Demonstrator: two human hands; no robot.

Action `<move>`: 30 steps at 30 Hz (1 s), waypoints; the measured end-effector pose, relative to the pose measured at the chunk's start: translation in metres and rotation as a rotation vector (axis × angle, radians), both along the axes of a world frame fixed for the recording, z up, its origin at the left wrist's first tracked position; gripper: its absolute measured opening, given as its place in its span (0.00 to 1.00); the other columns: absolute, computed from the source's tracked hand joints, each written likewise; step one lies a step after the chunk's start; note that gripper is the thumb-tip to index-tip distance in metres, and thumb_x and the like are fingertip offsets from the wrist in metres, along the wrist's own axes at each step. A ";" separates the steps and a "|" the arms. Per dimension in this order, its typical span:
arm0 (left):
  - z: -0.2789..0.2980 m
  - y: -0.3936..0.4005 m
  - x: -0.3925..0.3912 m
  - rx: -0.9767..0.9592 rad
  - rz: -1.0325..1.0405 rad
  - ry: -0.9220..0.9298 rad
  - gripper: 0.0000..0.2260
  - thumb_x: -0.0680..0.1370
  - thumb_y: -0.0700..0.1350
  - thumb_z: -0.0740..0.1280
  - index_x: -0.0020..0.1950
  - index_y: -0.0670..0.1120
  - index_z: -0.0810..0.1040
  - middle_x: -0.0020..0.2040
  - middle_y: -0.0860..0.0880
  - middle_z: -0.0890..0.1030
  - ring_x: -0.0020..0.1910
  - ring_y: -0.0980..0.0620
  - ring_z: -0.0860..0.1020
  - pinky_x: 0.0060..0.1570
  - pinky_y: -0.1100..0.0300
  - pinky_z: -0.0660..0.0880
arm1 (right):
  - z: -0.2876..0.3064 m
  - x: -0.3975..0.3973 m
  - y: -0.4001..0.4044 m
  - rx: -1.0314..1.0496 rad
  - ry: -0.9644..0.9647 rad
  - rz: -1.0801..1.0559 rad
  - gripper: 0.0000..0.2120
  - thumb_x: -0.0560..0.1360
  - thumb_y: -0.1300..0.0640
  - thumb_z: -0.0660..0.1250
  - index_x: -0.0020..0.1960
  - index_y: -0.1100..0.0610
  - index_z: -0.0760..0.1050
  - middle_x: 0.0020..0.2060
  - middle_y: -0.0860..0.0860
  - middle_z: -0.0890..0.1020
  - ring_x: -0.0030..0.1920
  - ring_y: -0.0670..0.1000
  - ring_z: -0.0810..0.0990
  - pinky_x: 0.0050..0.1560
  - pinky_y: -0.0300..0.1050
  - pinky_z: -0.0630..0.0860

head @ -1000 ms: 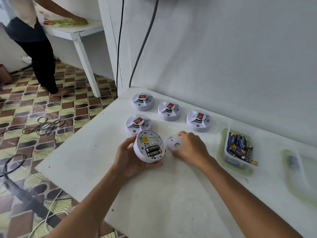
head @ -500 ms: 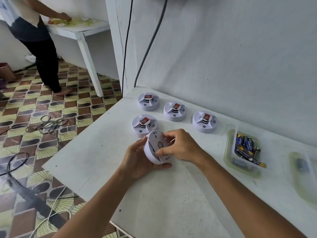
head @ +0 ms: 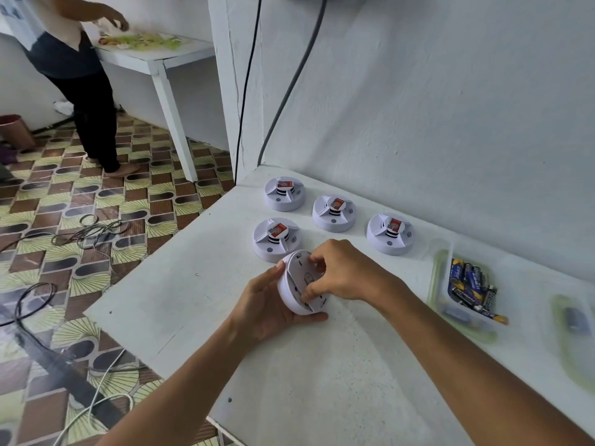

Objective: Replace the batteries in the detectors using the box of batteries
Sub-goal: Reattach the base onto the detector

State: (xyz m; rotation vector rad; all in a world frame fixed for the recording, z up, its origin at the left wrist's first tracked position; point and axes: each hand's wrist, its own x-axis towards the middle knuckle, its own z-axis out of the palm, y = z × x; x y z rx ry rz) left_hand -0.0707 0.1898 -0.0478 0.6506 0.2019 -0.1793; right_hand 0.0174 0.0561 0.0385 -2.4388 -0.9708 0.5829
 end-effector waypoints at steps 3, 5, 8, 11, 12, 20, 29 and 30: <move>0.000 0.000 0.001 0.004 -0.007 -0.007 0.18 0.79 0.52 0.57 0.59 0.46 0.83 0.57 0.39 0.81 0.53 0.38 0.81 0.53 0.35 0.75 | -0.002 0.004 0.003 -0.013 0.005 -0.014 0.22 0.59 0.51 0.81 0.39 0.66 0.76 0.30 0.51 0.73 0.32 0.50 0.69 0.33 0.44 0.64; -0.003 0.001 0.002 0.004 -0.030 -0.045 0.17 0.77 0.53 0.64 0.61 0.46 0.81 0.58 0.39 0.81 0.53 0.38 0.81 0.54 0.35 0.76 | -0.005 0.007 0.004 0.014 0.038 -0.051 0.23 0.58 0.51 0.81 0.42 0.66 0.78 0.31 0.55 0.78 0.32 0.50 0.72 0.34 0.45 0.67; -0.007 0.003 0.004 0.009 -0.055 -0.072 0.25 0.70 0.53 0.75 0.64 0.45 0.79 0.60 0.38 0.80 0.55 0.37 0.80 0.54 0.35 0.76 | -0.007 0.008 0.003 0.048 0.069 -0.077 0.22 0.57 0.51 0.81 0.44 0.63 0.81 0.39 0.57 0.84 0.35 0.52 0.78 0.37 0.48 0.74; -0.006 0.004 0.005 0.015 -0.037 -0.044 0.28 0.68 0.52 0.77 0.66 0.45 0.77 0.61 0.37 0.79 0.56 0.35 0.79 0.53 0.33 0.75 | -0.007 0.006 0.001 0.076 0.082 -0.092 0.19 0.59 0.53 0.81 0.41 0.63 0.80 0.37 0.55 0.84 0.35 0.51 0.77 0.37 0.47 0.75; -0.005 0.005 0.006 0.026 -0.035 -0.034 0.29 0.67 0.52 0.77 0.66 0.45 0.77 0.61 0.37 0.79 0.56 0.35 0.79 0.54 0.32 0.75 | -0.007 0.006 0.000 0.088 0.086 -0.095 0.17 0.59 0.53 0.81 0.40 0.63 0.80 0.35 0.53 0.83 0.34 0.50 0.77 0.36 0.46 0.74; 0.003 0.000 0.005 0.083 -0.053 -0.037 0.27 0.68 0.54 0.76 0.63 0.44 0.79 0.62 0.39 0.79 0.57 0.37 0.79 0.55 0.35 0.76 | -0.013 0.007 -0.008 0.159 0.161 -0.077 0.20 0.63 0.49 0.80 0.29 0.57 0.70 0.26 0.47 0.68 0.29 0.47 0.68 0.33 0.41 0.66; -0.001 0.000 0.007 0.072 0.005 -0.003 0.27 0.66 0.53 0.76 0.63 0.44 0.80 0.60 0.38 0.80 0.57 0.36 0.80 0.55 0.34 0.75 | -0.017 0.000 -0.004 0.223 0.047 -0.181 0.27 0.62 0.44 0.79 0.27 0.56 0.63 0.25 0.48 0.64 0.28 0.49 0.62 0.32 0.44 0.61; -0.001 0.000 0.008 0.070 0.010 0.001 0.27 0.66 0.53 0.76 0.62 0.44 0.80 0.60 0.38 0.80 0.56 0.36 0.80 0.54 0.35 0.76 | -0.017 0.000 -0.004 0.222 0.030 -0.193 0.26 0.62 0.43 0.79 0.28 0.57 0.66 0.25 0.49 0.67 0.28 0.50 0.65 0.32 0.44 0.63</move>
